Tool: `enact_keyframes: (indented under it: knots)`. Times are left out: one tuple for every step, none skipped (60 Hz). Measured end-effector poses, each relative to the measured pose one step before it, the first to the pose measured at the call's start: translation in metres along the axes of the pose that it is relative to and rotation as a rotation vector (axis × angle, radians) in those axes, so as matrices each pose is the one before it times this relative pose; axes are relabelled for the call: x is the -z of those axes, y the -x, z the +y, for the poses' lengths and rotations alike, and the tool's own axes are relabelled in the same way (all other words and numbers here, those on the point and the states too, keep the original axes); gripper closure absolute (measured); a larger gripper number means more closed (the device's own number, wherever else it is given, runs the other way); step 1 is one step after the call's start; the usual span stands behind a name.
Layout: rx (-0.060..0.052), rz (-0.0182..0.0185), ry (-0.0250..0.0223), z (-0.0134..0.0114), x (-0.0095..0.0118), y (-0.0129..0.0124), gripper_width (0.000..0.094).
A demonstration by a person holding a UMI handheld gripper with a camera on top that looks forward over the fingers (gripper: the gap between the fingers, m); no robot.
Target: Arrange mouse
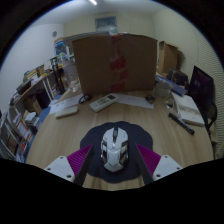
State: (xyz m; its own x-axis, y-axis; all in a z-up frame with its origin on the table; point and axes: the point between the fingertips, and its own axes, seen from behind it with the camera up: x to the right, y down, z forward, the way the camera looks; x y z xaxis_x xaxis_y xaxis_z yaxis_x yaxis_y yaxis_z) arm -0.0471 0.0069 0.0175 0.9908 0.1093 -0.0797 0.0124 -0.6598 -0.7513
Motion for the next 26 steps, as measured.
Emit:
enact_keyframes:
  knots:
    - [0.0027,-0.00457,-0.00084,-0.00092,0.00703,-0.00113,0.0107]
    - [0.001,-0.00664,-0.00129,-0.00092,0.0074,-0.00008,0.0104]
    - [-0.0004,-0.00871,-0.00142,-0.00074,0.00747,0.00029,0.01]
    - [-0.0013,-0.01045,-0.00052,-0.00073,0.00808,0.00052,0.0101]
    - [-0.0027,-0.0137,0.00127,-0.00034,0.00798,0.0012,0.0102]
    - [-0.0058,-0.01578,0.00137,-0.00004,0.00827,0.00183,0.0103]
    - [-0.008,-0.01698,0.00062,0.00027,0.0083,0.00206,0.0106]
    - [-0.0092,-0.01756,-0.00043,0.00095,0.00902,0.00344,0.0103]
    - [-0.0108,-0.01799,-0.00042,0.00074,0.00974,0.0026,0.01]
    - [-0.0122,-0.01585,0.00071,0.0006,0.0085,0.00211,0.0102]
    - [-0.0128,-0.01403,0.00107,0.00073,0.00823,0.00183,0.0103]
    - [-0.0122,-0.0131,0.00234,0.00109,0.00787,0.00179,0.0103]
    - [-0.0101,-0.01164,0.00391,0.00181,0.00788,0.00135,0.0103]
    - [-0.0092,-0.00955,0.00434,0.00194,0.00745,0.0008,0.0104]
    - [-0.0085,-0.00614,0.0042,0.00183,0.00658,0.00018,0.0102]
    - [-0.0084,-0.00428,0.00337,0.00225,0.00781,-0.00018,0.0103]
    - [-0.0068,-0.00113,0.00438,0.00314,0.00462,0.00019,0.0101]
    - [-0.0052,-0.00161,0.0059,0.00341,0.00723,-0.00131,0.01]
    - [-0.0039,-0.00097,0.0064,0.00314,0.00612,-0.0012,0.0099]
    - [-0.0041,-0.001,0.00606,0.00322,0.00534,-0.00133,0.0102]
    - [-0.0036,-0.002,0.00606,0.00336,0.00506,-0.00102,0.0103]
    - [-0.0024,-0.00349,0.00571,0.00333,0.00436,-0.00092,0.0102]
    - [-0.0013,-0.00424,0.00502,0.00304,0.00424,-0.00059,0.0101]
    - [-0.0012,-0.00435,0.00398,0.00281,0.00369,-0.00051,0.0103]
    - [-0.0019,-0.00332,0.00455,0.00219,0.00334,-0.00069,0.0106]
    - [-0.0021,-0.00292,0.003,0.00325,0.00261,-0.00117,0.0104]
